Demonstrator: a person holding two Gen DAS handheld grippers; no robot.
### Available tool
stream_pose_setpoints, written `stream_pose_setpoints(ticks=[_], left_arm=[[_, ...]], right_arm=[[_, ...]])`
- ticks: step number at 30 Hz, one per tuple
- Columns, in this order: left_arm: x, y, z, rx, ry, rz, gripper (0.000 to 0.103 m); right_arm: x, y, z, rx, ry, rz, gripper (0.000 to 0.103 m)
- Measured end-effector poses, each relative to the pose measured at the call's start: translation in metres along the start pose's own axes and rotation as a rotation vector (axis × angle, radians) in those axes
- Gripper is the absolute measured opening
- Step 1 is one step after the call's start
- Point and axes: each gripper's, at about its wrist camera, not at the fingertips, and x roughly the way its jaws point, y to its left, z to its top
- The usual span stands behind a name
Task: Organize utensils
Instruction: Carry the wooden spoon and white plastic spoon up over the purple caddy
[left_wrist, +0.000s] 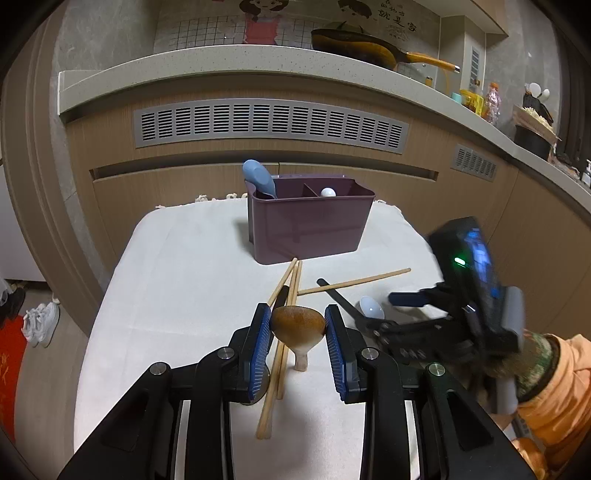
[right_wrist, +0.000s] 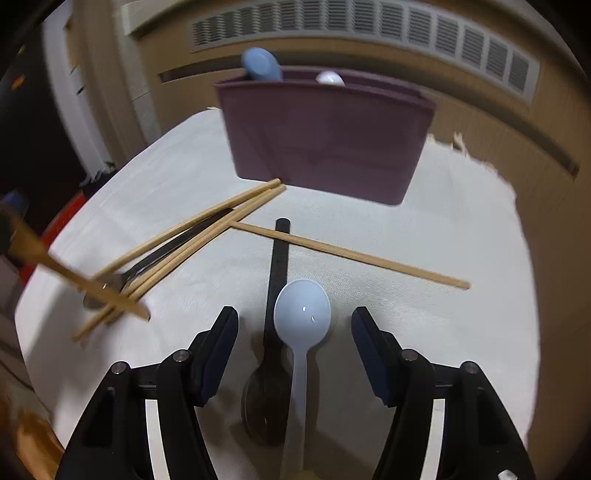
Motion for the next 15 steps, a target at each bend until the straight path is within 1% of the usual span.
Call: stream_pose_setpoints(ticks=[1,2,3,4,6,9,11,12,14,15], left_arm=[[0.000,0.001,0.000,-0.001,0.000,-0.001,0.031],[0.000,0.001,0.000,-0.002,0.001,-0.001,0.031],[0.000,0.001,0.000,-0.004,0.001,-0.003,0.031],[0.000,0.002,-0.001,-0.006,0.001,-0.003,0.031],[0.001,0.002,-0.001,-0.009,0.003,-0.002,0.031],[0.000,0.000,0.000,-0.004,0.006,0.005,0.031],[-0.001,-0.004,0.001,0.008,0.006,0.011,0.031],[-0.003,-0.006,0.003,0.010,-0.002,0.025,0.031],[-0.008,-0.013,0.008,0.029,-0.016,0.026,0.031],[-0.011,-0.016,0.012,0.040,-0.025,0.028,0.031]], right_arm=[[0.009,-0.003,0.003,0.025,0.029,0.009,0.054],[0.014,-0.005,0.004,0.032,0.040,0.010,0.048],[0.015,-0.003,0.005,0.023,0.031,-0.013,0.036],[0.014,-0.001,0.005,0.002,0.034,-0.024,0.028],[0.009,0.003,0.004,-0.023,0.039,-0.025,0.027],[-0.010,0.007,0.000,-0.050,-0.001,-0.036,0.027],[-0.031,0.007,-0.002,-0.049,-0.048,-0.028,0.027],[-0.041,0.006,-0.002,-0.048,-0.069,-0.025,0.027],[-0.059,0.004,0.002,-0.043,-0.109,-0.020,0.027],[-0.075,0.002,0.004,-0.038,-0.143,-0.012,0.027]])
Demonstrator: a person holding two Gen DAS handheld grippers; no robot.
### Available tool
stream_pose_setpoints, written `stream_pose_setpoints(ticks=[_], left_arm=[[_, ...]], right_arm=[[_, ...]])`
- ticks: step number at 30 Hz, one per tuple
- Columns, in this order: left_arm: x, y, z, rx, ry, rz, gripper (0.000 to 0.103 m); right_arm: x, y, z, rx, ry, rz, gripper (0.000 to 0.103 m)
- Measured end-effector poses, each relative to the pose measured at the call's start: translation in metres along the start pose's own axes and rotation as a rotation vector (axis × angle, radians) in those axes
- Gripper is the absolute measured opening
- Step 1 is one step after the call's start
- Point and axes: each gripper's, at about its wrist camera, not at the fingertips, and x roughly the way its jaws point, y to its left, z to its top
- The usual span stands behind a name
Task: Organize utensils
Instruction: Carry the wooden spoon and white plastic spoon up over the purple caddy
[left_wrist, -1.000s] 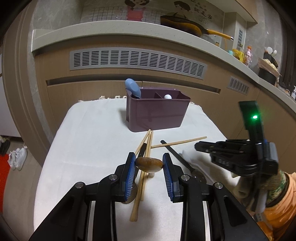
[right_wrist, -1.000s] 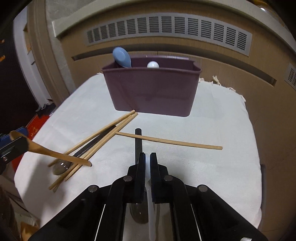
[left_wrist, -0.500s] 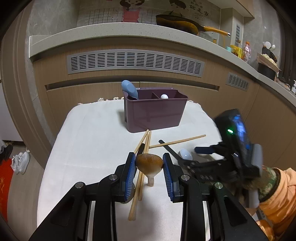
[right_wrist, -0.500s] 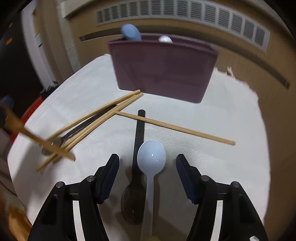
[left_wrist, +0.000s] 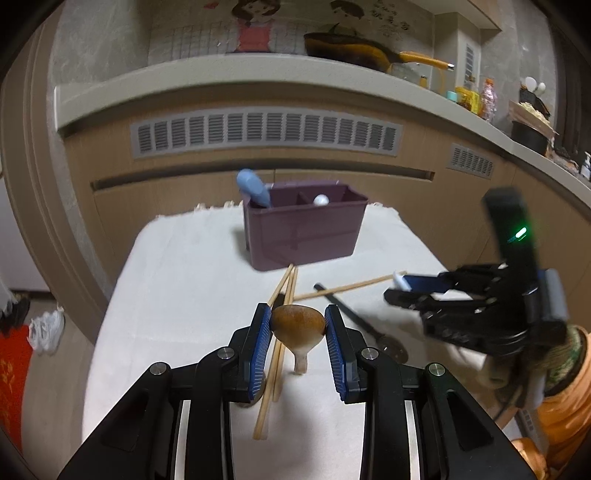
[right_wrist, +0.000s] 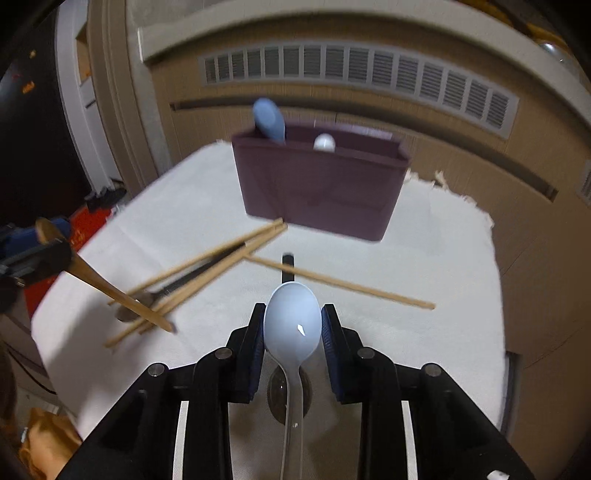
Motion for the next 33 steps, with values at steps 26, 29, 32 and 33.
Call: stream_pose_setpoints(ticks=[26,29,32,33], left_arm=[[0.098,0.024,0.210,0.019,-0.038,-0.090,0.031],[0.128,0.028,0.205,0.016,0.014,-0.101,0.031],[0.156,0.032,0.197,0.010,0.062,-0.106,0.031],[0.164,0.033,0.195,0.006,0.076,-0.109,0.031]], right_arm=[[-0.022,-0.077,0.204,0.068,-0.520,0.157,0.027],[0.016,-0.083,0.206,0.051,-0.478,0.158,0.027],[0.048,-0.086,0.202,0.042,-0.438,0.158,0.027],[0.058,-0.087,0.199,0.038,-0.428,0.155,0.027]])
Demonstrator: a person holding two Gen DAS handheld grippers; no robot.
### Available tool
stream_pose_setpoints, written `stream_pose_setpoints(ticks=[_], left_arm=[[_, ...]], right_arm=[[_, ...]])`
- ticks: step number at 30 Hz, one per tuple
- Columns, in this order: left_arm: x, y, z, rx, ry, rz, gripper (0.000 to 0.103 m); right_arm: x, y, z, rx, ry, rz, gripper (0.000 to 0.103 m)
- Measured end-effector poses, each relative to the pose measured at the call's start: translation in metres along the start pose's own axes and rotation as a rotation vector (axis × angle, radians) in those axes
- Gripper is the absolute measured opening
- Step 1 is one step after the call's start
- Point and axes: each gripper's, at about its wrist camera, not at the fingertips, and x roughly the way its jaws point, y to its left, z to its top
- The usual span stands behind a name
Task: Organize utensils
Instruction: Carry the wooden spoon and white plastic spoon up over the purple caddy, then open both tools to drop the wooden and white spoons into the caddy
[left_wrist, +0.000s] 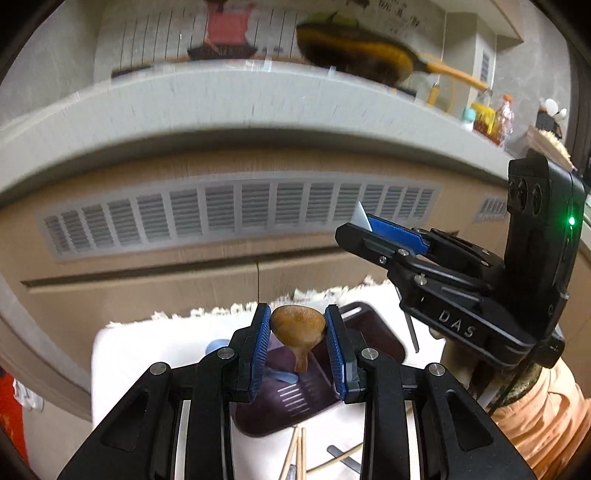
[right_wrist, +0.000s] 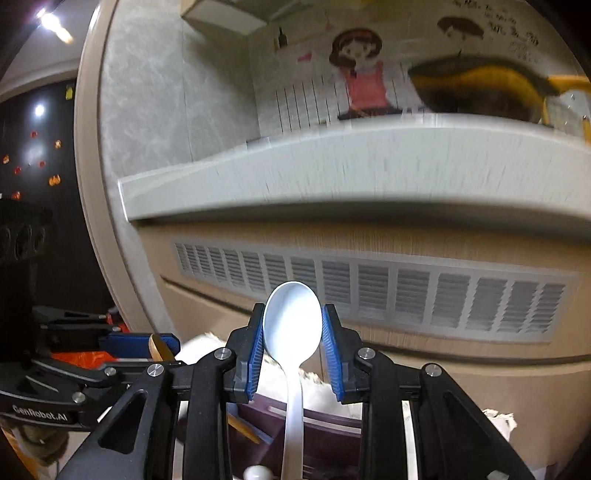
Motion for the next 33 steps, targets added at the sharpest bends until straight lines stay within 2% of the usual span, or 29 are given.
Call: stream_pose_setpoints(ticks=[6,10,14,16,19,22,28,33], left_arm=[[0.045,0.015,-0.019,-0.057,0.085,-0.026,0.031],[0.061,0.019,-0.033,-0.082,0.116,-0.033,0.031],[0.061,0.020,-0.038,-0.080,0.105,-0.035,0.031],[0.060,0.022,-0.038,-0.079,0.102,-0.038,0.032],[0.055,0.026,-0.036,-0.091,0.093,-0.040,0.036],[0.045,0.028,-0.035,-0.105,0.074,-0.046,0.041],[0.024,0.026,-0.042,-0.103,0.038,-0.043,0.044],[-0.003,0.015,-0.065,-0.056,0.009,-0.013,0.049]], right_arm=[[0.032,-0.016,-0.035,0.010,0.084,-0.006,0.027],[0.036,-0.024,-0.040,0.005,0.075,-0.035,0.027],[0.029,-0.021,-0.024,-0.013,0.006,-0.030,0.028],[0.031,-0.016,-0.021,-0.042,-0.001,-0.020,0.028],[0.040,-0.007,-0.031,-0.100,0.047,-0.037,0.031],[0.041,-0.007,-0.043,-0.094,0.105,-0.026,0.031],[0.004,-0.011,-0.064,-0.058,0.181,-0.057,0.032],[-0.044,0.008,-0.098,-0.106,0.267,-0.141,0.042]])
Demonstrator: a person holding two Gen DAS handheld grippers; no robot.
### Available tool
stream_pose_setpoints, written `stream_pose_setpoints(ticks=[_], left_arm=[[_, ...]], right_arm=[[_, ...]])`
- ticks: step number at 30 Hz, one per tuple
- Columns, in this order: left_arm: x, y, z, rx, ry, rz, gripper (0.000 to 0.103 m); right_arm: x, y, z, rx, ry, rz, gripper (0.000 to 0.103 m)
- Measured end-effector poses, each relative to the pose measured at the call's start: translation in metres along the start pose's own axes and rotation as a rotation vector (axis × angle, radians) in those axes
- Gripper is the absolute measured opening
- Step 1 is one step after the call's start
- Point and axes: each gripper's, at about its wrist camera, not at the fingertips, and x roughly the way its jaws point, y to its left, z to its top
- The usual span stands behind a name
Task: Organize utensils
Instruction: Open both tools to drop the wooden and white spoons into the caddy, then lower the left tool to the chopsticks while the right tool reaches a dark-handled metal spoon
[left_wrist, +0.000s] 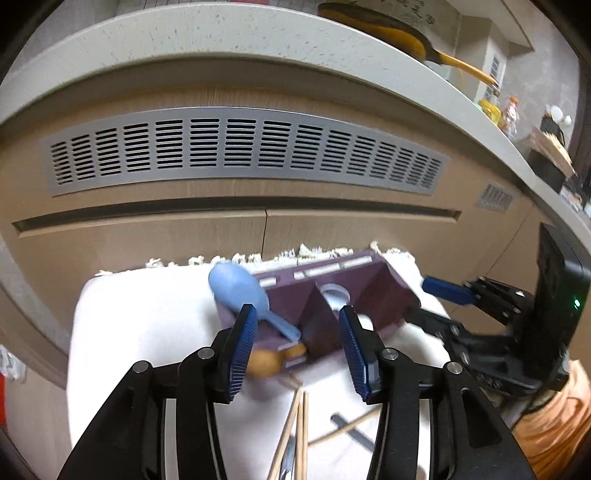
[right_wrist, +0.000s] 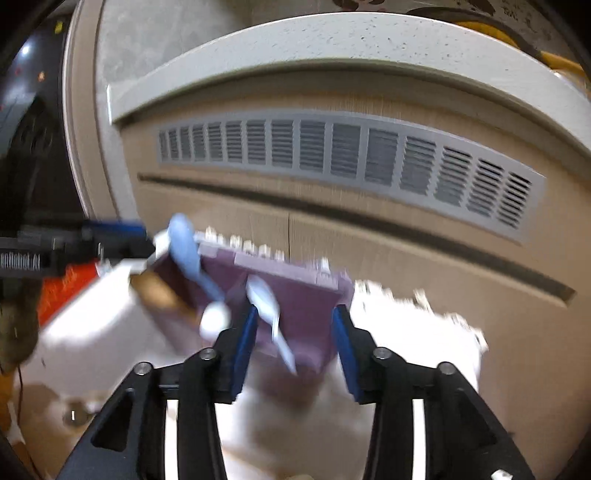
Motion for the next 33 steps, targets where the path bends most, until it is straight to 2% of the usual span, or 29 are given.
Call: stream_pose_setpoints(ticks=[5,7,11,13,15,17,21,23,25,28,30,33], left_arm=[[-0.016,-0.015,-0.041,0.059,0.023,0.023,0.049],[-0.019,-0.019,-0.060,0.073,0.050,0.024,0.049],[-0.014,-0.020,-0.098,0.093,0.143,0.036,0.049],[-0.009,-0.020,-0.116,0.117,0.195,0.053,0.048],[-0.006,-0.021,-0.129,0.134,0.219,0.055,0.047],[-0.005,-0.023,-0.138,0.142,0.235,0.042,0.047],[0.006,-0.020,-0.139,0.127,0.256,0.048,0.046],[0.015,-0.014,-0.134,0.096,0.269,0.049,0.040],[0.024,-0.009,-0.129,0.064,0.281,0.040,0.032],[0.041,-0.004,-0.114,0.030,0.293,0.030,0.029],[0.050,-0.006,-0.107,0.038,0.307,0.011,0.029],[0.067,-0.014,-0.098,0.088,0.328,0.038,0.028]], right_arm=[[-0.013,0.033,-0.038,-0.040,0.095,0.007,0.044],[-0.012,0.044,-0.056,-0.052,0.146,0.016,0.044],[-0.014,0.056,-0.077,-0.044,0.192,0.035,0.045],[-0.018,0.060,-0.088,-0.047,0.204,0.022,0.054],[-0.022,0.065,-0.096,-0.056,0.205,0.005,0.068],[-0.025,0.069,-0.101,-0.065,0.206,0.000,0.072],[-0.026,0.072,-0.105,-0.082,0.214,-0.015,0.078],[-0.025,0.071,-0.105,-0.083,0.219,-0.032,0.080],[-0.024,0.070,-0.105,-0.077,0.219,-0.038,0.086],[-0.022,0.070,-0.108,-0.071,0.222,-0.038,0.088],[-0.019,0.069,-0.110,-0.066,0.226,-0.030,0.088],[-0.018,0.068,-0.112,-0.063,0.228,-0.018,0.088]])
